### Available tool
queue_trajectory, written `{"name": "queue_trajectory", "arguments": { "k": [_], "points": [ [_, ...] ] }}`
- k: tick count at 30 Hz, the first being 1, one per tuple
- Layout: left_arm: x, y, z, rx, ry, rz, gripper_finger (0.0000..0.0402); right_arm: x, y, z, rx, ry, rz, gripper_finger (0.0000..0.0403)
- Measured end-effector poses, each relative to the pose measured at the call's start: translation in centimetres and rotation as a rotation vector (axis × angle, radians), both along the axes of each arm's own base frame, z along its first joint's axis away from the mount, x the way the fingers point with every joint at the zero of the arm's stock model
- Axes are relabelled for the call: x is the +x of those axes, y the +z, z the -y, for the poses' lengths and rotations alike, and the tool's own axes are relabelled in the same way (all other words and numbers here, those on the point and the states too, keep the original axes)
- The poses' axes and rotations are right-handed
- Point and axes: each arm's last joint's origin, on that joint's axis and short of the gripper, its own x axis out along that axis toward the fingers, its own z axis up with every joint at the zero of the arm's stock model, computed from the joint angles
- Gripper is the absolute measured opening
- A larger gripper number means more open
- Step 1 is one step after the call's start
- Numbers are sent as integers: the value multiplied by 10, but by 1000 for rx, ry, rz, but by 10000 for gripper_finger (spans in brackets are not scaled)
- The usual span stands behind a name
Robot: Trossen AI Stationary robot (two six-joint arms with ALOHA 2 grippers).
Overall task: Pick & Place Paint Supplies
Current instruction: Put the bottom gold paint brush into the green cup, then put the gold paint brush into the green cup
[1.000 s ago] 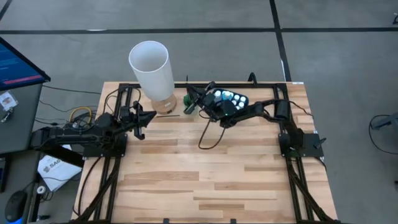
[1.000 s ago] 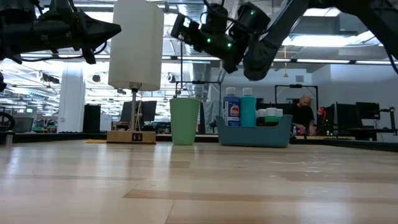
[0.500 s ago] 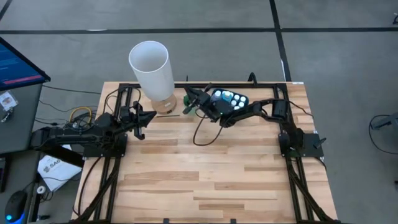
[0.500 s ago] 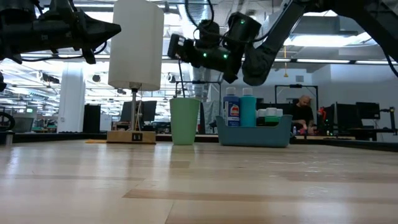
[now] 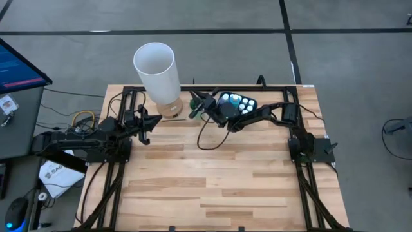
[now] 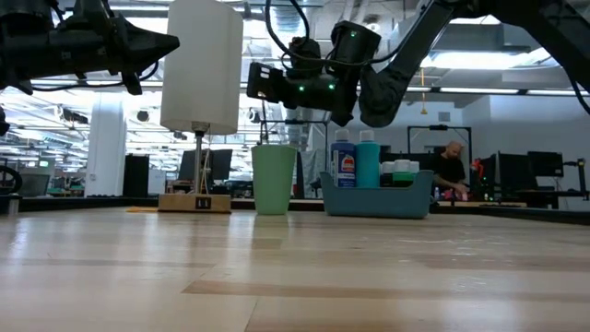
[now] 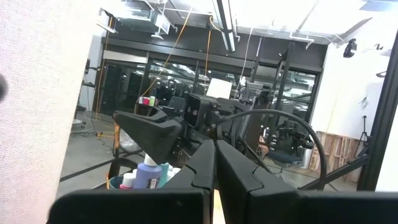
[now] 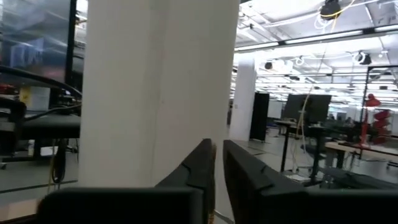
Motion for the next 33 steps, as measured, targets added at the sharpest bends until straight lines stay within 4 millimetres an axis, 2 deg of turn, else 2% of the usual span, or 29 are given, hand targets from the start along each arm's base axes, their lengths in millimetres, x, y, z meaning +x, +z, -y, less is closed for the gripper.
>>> {"name": "queue_trajectory", "arguments": {
  "k": [10,14,19,22,24,26,28,31,33],
  "points": [
    [0,0,0,0,0,0,2,-1,9,-7,-42,-45,-19,120],
    [0,0,0,0,0,0,2,-2,28,-25,-91,-46,-31,151],
    [0,0,0,0,0,0,2,9,52,-63,-116,45,-282,175],
    [0,0,0,0,0,0,2,18,55,-79,-43,106,-504,179],
    [0,0,0,0,0,-1,2,26,53,-83,41,126,-609,173],
    [0,0,0,0,0,0,2,29,47,-84,106,127,-715,150],
    [0,0,0,0,0,0,2,30,44,-84,125,123,-762,106],
    [0,0,0,0,0,-1,2,36,26,-86,113,75,-807,24],
    [0,0,0,0,0,-1,2,38,13,-88,89,59,-850,13]
  ]
}}
